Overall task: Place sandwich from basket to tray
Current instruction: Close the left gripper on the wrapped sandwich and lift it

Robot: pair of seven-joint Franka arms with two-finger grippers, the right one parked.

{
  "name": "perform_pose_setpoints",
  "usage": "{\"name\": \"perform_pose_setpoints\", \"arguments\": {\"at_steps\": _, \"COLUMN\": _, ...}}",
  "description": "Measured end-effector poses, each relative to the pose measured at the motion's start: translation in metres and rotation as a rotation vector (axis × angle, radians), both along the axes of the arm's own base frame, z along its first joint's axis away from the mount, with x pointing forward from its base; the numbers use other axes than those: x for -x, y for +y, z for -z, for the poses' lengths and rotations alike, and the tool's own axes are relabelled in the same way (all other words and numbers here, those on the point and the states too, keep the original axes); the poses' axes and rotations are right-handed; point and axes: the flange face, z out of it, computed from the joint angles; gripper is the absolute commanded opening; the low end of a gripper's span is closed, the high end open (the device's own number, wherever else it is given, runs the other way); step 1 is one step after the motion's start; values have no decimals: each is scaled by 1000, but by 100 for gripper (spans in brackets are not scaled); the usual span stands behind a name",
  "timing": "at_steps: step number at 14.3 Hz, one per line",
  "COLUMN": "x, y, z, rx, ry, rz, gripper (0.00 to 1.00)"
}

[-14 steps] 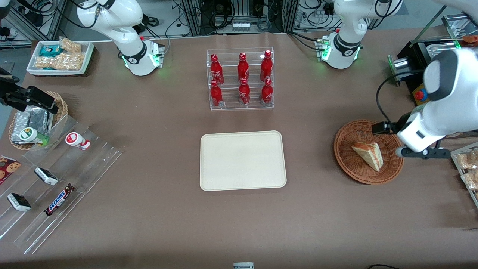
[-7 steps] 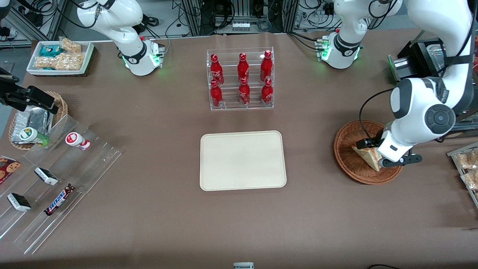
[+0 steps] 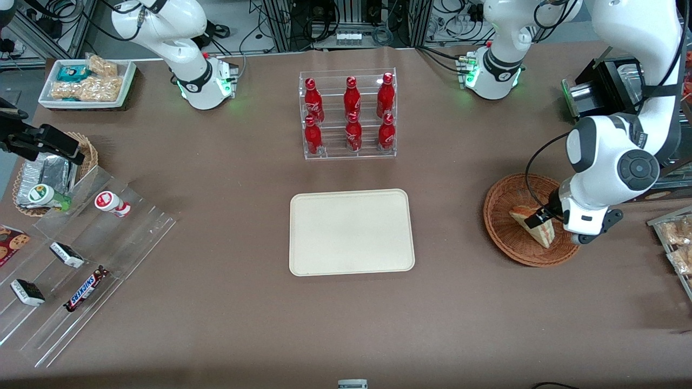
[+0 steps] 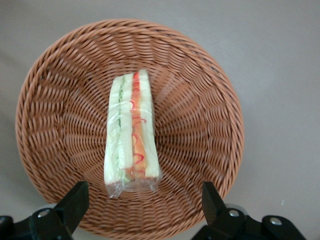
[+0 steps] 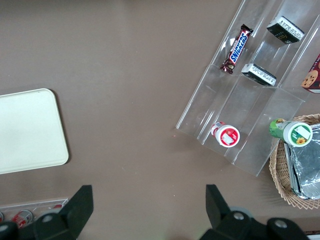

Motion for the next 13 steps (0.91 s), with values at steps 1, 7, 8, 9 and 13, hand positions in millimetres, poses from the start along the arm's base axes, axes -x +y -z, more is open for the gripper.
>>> {"name": "perform_pose_setpoints", "arguments": {"at_steps": 1, "x": 1, "y": 1, "z": 9, "rx": -6, "ry": 4, "rz": -58, "gripper": 100}}
{"name": "perform_pose_setpoints", "arguments": {"at_steps": 7, "x": 6, "y": 12, "z": 43, "rx": -17, "ry": 53, "rz": -139, "gripper": 26}}
{"name": "perform_pose_setpoints", "arguments": {"at_steps": 8, "x": 6, "y": 13, "z": 47, "rx": -18, "ry": 59, "rz": -140, "gripper": 12}}
{"name": "perform_pose_setpoints", "arguments": {"at_steps": 9, "x": 6, "y": 13, "z": 51, "rx": -23, "ry": 61, "rz": -135, "gripper": 8}}
{"name": "perform_pose_setpoints", "arguments": {"at_steps": 13, "x": -1, "y": 12, "z": 45, "rx": -38, "ry": 42, "rz": -118, "gripper": 7}}
